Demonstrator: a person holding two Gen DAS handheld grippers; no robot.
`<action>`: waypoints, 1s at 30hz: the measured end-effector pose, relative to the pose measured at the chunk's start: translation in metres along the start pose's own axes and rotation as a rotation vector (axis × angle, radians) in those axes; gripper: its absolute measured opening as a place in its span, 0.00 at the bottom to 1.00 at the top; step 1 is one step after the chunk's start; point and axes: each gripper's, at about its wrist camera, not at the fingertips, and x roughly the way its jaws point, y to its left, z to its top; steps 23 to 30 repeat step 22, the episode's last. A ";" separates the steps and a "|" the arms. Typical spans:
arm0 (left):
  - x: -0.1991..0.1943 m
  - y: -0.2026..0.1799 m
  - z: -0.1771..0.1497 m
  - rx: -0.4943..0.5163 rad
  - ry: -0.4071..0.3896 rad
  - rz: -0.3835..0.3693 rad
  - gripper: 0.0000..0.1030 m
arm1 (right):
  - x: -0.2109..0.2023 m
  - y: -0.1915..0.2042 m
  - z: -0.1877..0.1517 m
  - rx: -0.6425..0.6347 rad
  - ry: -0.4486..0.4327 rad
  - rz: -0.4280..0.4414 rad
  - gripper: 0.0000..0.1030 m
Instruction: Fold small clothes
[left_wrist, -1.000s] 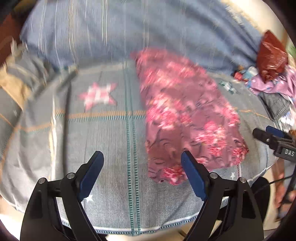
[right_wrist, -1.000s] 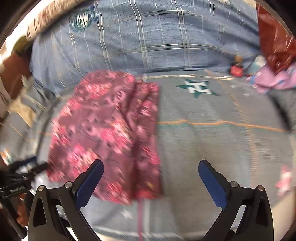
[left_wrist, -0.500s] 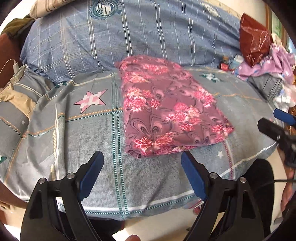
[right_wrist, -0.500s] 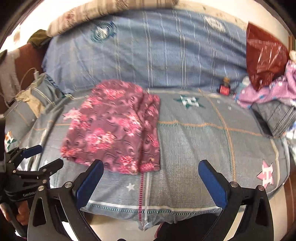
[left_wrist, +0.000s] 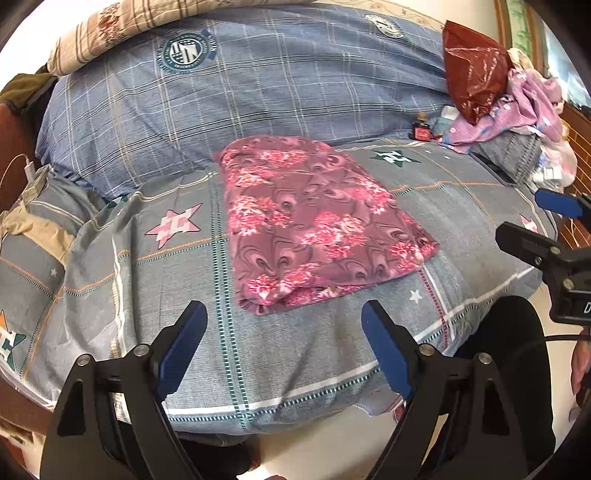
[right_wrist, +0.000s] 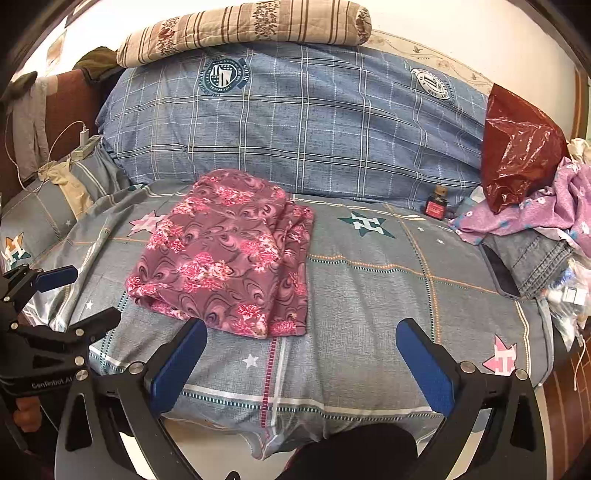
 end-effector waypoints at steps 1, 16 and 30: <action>0.000 -0.002 0.000 0.004 0.002 -0.004 0.84 | -0.001 0.000 -0.001 0.003 -0.001 0.000 1.00; 0.001 -0.019 0.001 0.058 0.007 -0.036 0.84 | 0.006 -0.008 -0.003 0.033 0.028 -0.016 1.00; 0.003 -0.019 0.001 0.047 0.018 -0.040 0.84 | 0.008 -0.005 -0.002 0.013 0.031 -0.021 1.00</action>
